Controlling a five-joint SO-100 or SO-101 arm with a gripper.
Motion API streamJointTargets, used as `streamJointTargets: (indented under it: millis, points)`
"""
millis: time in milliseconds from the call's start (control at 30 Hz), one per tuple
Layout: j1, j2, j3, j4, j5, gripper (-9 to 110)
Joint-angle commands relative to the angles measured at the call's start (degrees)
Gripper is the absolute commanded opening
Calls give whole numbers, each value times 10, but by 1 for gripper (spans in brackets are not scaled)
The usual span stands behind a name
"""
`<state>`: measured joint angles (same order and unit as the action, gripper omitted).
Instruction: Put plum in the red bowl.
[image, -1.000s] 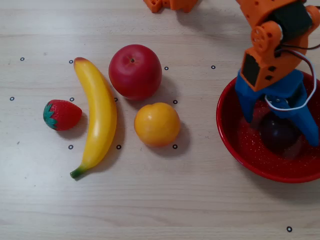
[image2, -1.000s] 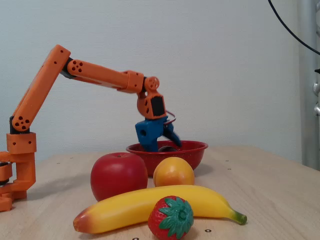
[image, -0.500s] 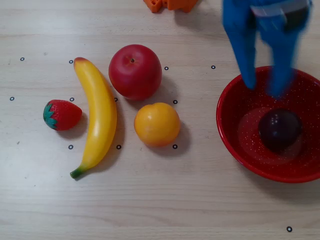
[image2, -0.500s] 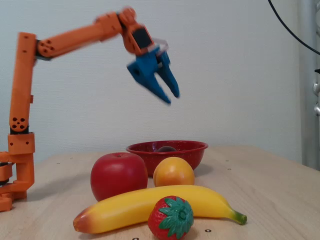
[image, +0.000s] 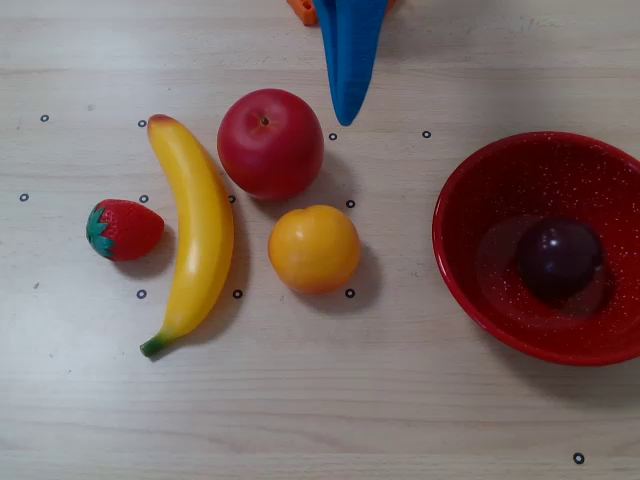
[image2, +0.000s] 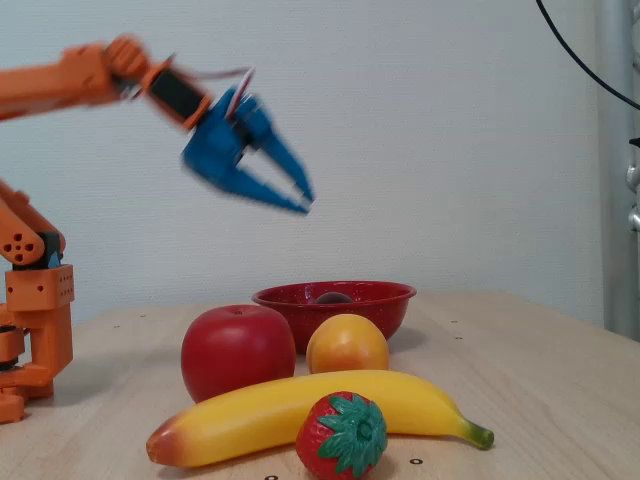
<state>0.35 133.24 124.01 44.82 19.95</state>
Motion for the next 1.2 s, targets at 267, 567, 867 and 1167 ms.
streamJointTargets:
  millis: [267, 567, 867, 1167]
  points:
    - [-41, 329, 396, -176, -29, 0]
    - [-45, 470, 547, -169, -109, 0]
    - [-37, 519, 547, -33, -210, 0]
    - [-21, 519, 548, 59, -301, 0]
